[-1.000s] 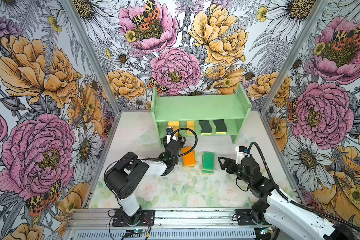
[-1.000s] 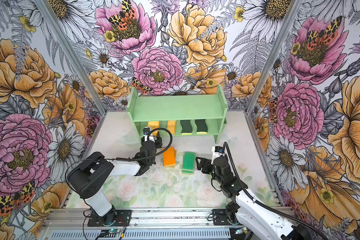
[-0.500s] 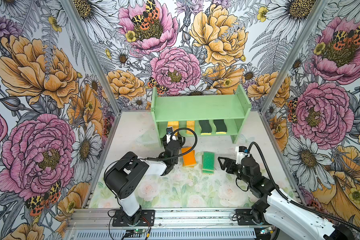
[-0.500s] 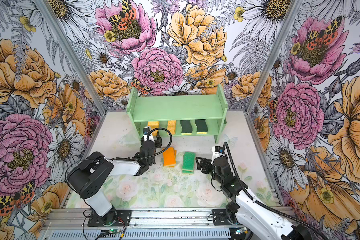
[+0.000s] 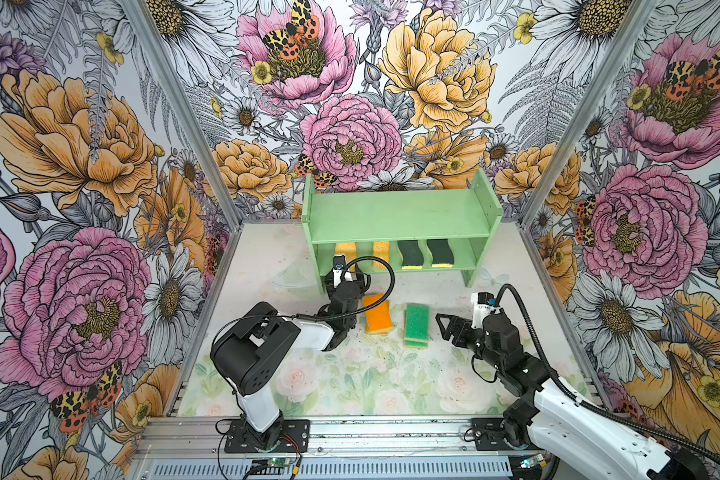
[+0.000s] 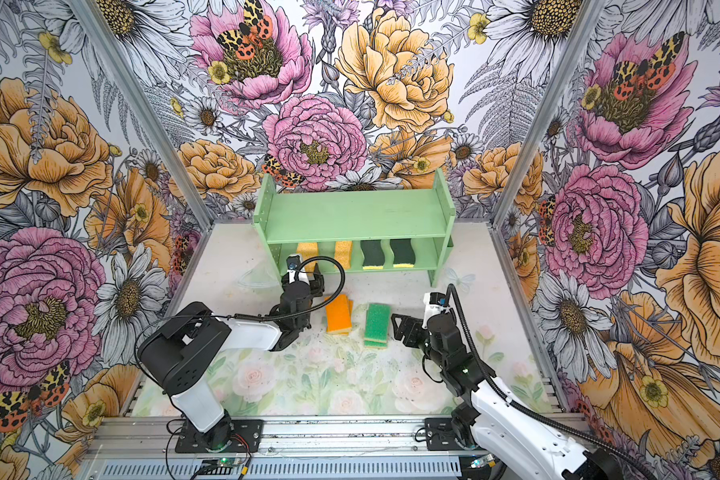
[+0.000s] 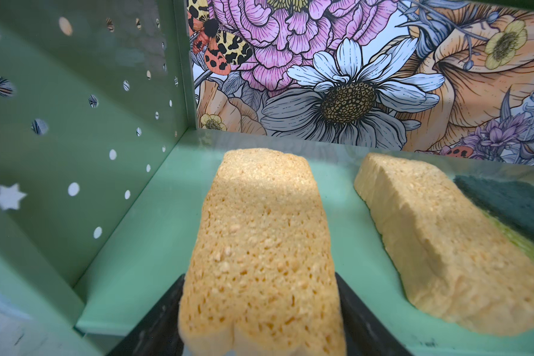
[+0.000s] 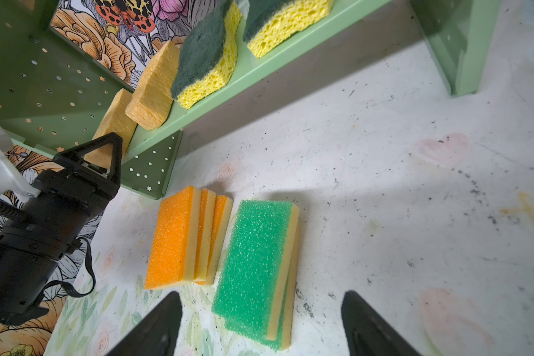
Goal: Place and organize the cleaning sponges onto the shelf
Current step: 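Lower the yellow sponge onto the lower shelf and open the left gripper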
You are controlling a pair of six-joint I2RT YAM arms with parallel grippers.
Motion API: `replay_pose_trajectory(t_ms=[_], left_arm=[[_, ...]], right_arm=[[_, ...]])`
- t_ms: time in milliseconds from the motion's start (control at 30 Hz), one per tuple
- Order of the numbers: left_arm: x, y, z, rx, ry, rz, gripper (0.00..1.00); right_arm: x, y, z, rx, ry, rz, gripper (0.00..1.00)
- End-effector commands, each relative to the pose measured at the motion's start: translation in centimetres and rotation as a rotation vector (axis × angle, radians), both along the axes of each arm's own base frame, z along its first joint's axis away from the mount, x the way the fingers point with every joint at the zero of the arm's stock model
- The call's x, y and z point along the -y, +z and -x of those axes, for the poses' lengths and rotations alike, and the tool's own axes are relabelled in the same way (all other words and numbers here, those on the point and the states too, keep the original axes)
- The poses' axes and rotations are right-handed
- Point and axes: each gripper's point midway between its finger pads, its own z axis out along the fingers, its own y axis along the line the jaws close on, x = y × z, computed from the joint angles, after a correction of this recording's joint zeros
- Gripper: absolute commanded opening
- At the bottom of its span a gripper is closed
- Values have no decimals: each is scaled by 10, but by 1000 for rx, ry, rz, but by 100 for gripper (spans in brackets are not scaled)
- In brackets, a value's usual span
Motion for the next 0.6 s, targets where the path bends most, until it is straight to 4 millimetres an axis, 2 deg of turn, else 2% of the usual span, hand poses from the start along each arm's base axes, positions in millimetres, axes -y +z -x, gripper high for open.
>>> replay_pose_trajectory(t_ms=[0,567], left_arm=[[-5,6,-6,30,23,25,69],[-3,-2,-8,20,-46,28,69]], right_arm=[[3,4,-2,20,-18,-12,83],[5,4,-1,22,-30,-13,83]])
